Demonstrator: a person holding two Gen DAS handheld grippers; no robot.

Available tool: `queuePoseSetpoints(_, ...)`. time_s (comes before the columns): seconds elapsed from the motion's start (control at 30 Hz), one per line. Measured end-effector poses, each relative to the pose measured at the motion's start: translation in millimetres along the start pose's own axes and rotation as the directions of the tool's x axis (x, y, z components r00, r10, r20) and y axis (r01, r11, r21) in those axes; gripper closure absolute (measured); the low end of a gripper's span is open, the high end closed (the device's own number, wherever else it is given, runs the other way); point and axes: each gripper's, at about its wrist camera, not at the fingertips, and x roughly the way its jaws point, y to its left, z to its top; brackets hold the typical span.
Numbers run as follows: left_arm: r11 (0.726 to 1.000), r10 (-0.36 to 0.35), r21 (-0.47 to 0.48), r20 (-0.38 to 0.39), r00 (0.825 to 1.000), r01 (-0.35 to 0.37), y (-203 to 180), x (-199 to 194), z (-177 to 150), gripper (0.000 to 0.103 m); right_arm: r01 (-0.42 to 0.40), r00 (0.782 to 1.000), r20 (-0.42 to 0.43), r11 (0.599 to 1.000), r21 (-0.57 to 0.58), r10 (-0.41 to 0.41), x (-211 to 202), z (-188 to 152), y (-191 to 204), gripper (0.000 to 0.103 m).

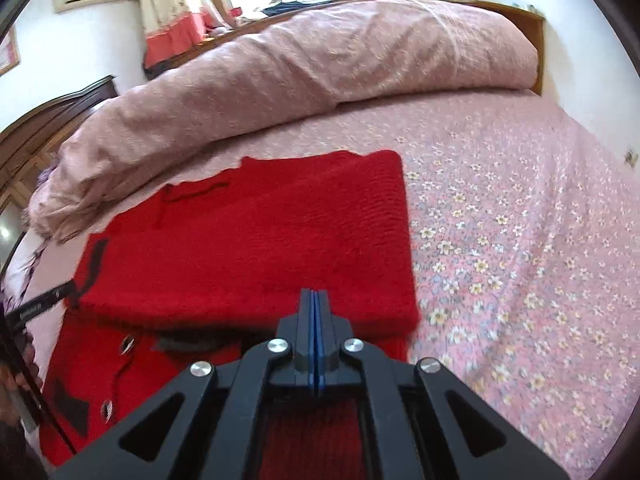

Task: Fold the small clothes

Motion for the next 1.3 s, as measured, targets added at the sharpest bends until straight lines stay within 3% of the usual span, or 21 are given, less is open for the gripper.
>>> queuePoseSetpoints(0.1, 1.0, -0.019, -0.001, 0.005, 1.0, 0.019, 4, -24, -7, 0.059, -0.03, 1.0, 0.001, 0.999, -0.02, 0.03, -16, -12, -1, 0.095)
queuePoseSetpoints(0.27, 0.999, -0.039, 0.006, -0.027, 0.999, 0.039, 13, -49, -29, 0.059, -0.048, 0.999, -0.005, 0.998, 0.037, 0.048, -47, -42, -16, 0.094)
queuePoseSetpoints(0.47, 0.998, -0.051, 0.029, -0.117, 0.992, 0.055, 33, -64, -87, 0.058, -0.095, 0.995, -0.003, 0.99, 0.107, 0.096, -87, -88, -45, 0.076)
queuePoseSetpoints(0.53, 0.998, -0.064, 0.017, -0.158, 0.985, 0.067, 43, -64, -111, 0.058, -0.128, 0.991, -0.027, 0.984, 0.124, 0.132, -93, -104, -51, 0.076)
queuePoseSetpoints(0.63, 0.996, -0.09, 0.014, -0.112, 0.99, 0.093, 49, -75, -132, 0.053, -0.163, 0.983, -0.059, 0.976, 0.147, 0.173, -96, -126, -56, 0.075)
queuePoseSetpoints(0.8, 0.992, -0.12, 0.014, -0.116, 0.986, 0.122, 48, -87, -150, 0.044, -0.261, 0.957, -0.066, 0.936, 0.238, 0.283, -97, -150, -57, 0.07)
queuePoseSetpoints(0.87, 0.985, -0.164, 0.022, -0.139, 0.977, 0.169, 44, -90, -154, 0.033, -0.296, 0.944, -0.062, 0.916, 0.272, 0.324, -96, -157, -54, 0.069)
queuePoseSetpoints(0.97, 0.971, -0.23, 0.025, -0.157, 0.96, 0.236, 39, -94, -159, 0.027, -0.337, 0.927, -0.065, 0.895, 0.291, 0.37, -96, -166, -48, 0.069)
queuePoseSetpoints(1.13, 0.952, -0.304, -0.013, -0.131, 0.943, 0.305, 46, -100, -171, 0.019, -0.383, 0.904, -0.062, 0.867, 0.319, 0.422, -99, -180, -45, 0.069)
queuePoseSetpoints(1.2, 0.935, -0.353, -0.018, -0.129, 0.927, 0.354, 53, -103, -175, 0.018, -0.401, 0.894, -0.057, 0.851, 0.338, 0.444, -101, -185, -46, 0.069)
queuePoseSetpoints(1.3, 0.916, -0.397, -0.111, -0.128, 0.909, 0.384, 64, -104, -172, 0.018, -0.4, 0.896, -0.059, 0.856, 0.326, 0.441, -104, -191, -42, 0.069)
